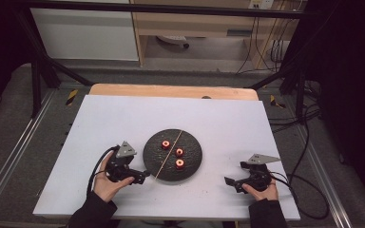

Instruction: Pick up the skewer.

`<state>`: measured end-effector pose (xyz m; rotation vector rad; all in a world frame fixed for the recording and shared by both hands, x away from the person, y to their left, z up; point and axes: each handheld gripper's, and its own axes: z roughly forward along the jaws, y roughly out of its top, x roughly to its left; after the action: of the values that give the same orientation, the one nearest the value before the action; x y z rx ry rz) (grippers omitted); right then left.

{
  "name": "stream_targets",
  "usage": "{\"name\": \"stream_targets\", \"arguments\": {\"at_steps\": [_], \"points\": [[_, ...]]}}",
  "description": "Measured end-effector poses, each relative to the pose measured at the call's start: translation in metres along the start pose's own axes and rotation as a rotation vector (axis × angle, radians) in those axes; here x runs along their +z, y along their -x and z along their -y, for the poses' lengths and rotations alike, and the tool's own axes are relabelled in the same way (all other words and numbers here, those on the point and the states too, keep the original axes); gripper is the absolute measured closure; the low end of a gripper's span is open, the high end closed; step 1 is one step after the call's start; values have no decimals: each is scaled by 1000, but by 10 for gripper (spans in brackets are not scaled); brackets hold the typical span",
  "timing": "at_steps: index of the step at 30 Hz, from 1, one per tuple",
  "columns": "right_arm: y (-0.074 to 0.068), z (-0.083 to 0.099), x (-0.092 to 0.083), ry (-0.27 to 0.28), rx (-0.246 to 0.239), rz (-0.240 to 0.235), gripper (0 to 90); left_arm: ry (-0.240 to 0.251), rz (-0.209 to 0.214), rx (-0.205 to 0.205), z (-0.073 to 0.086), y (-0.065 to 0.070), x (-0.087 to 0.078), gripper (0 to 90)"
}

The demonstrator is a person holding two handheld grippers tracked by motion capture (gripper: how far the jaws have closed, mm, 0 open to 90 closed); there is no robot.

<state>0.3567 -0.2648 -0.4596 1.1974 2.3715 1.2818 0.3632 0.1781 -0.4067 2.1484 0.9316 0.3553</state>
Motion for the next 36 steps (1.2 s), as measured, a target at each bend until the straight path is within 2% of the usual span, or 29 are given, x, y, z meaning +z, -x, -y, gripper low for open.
{"name": "stream_targets", "arguments": {"at_steps": [8, 13, 22, 26, 36], "points": [[0, 0, 0, -1, -2, 1, 6, -40, -7, 16, -15, 8, 11, 87], [0, 0, 0, -2, -2, 0, 6, -75, -14, 9, -23, 12, 21, 123], [0, 0, 0, -1, 1, -3, 6, -137, -9, -5, -32, 22, 37, 281], [0, 0, 0, -5, 1, -2, 6, -165, -7, -5, -34, 24, 43, 393], [0, 0, 1, -6, -1, -1, 6, -211, -10, -40, -38, 28, 54, 540]]}}
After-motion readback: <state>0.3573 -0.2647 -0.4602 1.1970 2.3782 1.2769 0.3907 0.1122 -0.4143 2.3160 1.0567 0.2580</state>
